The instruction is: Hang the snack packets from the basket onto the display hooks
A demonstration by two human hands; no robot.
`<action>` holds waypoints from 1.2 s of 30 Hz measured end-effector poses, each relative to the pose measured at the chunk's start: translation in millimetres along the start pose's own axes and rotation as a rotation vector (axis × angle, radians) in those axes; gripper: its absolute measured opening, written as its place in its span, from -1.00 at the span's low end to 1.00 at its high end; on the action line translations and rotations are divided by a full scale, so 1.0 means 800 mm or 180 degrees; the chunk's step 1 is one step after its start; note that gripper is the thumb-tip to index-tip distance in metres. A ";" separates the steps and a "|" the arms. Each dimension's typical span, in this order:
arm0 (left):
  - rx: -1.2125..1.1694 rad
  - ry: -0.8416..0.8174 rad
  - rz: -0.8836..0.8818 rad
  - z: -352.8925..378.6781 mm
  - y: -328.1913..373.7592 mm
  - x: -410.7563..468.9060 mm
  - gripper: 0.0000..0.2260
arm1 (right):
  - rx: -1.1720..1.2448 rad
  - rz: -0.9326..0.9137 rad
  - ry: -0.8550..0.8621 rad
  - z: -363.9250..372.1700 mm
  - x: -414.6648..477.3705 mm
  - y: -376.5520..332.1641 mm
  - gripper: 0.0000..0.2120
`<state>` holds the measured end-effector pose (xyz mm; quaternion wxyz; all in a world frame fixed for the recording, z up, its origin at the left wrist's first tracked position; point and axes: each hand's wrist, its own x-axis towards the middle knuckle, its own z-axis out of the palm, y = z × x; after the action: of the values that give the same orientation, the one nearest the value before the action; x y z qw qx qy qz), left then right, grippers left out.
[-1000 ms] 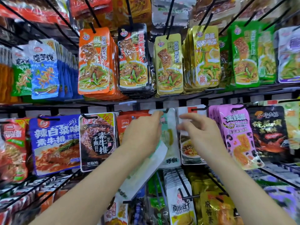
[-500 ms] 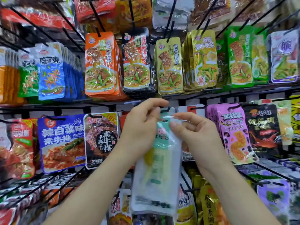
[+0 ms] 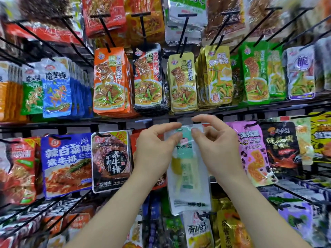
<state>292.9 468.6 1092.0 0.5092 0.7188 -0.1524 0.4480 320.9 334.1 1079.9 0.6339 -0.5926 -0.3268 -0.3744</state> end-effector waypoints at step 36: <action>0.4142 -0.1550 0.1055 -0.039 -0.078 -0.013 -0.33 | -0.2847 -0.0383 -0.0815 0.011 0.026 0.065 -0.51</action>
<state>314.2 520.5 1048.7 -0.1462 0.9240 -0.0708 0.3463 376.8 341.6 1071.9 0.2480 -0.8291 -0.2428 -0.4384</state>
